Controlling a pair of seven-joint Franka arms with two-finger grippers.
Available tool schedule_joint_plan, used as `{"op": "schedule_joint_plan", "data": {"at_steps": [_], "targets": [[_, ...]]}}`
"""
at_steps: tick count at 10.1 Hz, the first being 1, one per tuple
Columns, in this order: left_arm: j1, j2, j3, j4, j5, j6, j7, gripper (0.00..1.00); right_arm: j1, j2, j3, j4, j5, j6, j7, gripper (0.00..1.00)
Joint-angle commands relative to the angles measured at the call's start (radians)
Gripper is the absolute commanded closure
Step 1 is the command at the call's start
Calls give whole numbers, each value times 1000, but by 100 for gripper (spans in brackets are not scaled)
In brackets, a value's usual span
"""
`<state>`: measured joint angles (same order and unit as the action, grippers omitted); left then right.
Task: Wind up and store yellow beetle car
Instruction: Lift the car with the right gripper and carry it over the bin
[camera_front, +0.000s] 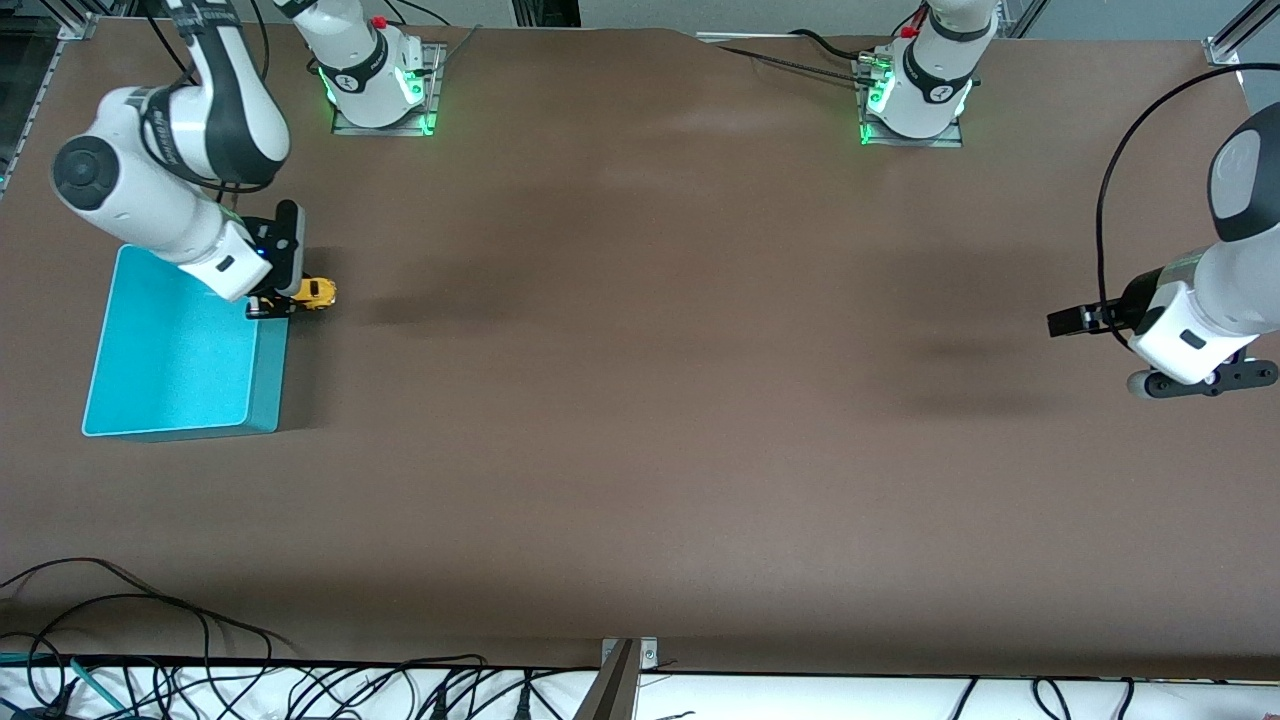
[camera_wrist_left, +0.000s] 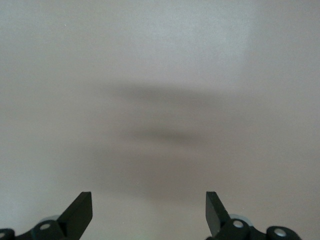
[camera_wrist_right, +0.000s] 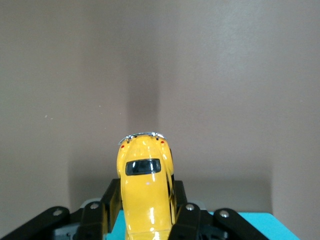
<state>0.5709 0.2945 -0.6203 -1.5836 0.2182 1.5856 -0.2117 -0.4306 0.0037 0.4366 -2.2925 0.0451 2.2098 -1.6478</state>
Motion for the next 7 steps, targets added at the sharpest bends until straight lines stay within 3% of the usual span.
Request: {"op": "schedule_joint_plan", "data": {"at_steps": [1,7], "targets": [[23,-3,-1,30,-26,-21,38,0,-54,19,5,85,22,-102,-75,93],[11,29,-2,83,-23,-19,40,0,-245,235,-58,263,1,-139,-386,93]]}}
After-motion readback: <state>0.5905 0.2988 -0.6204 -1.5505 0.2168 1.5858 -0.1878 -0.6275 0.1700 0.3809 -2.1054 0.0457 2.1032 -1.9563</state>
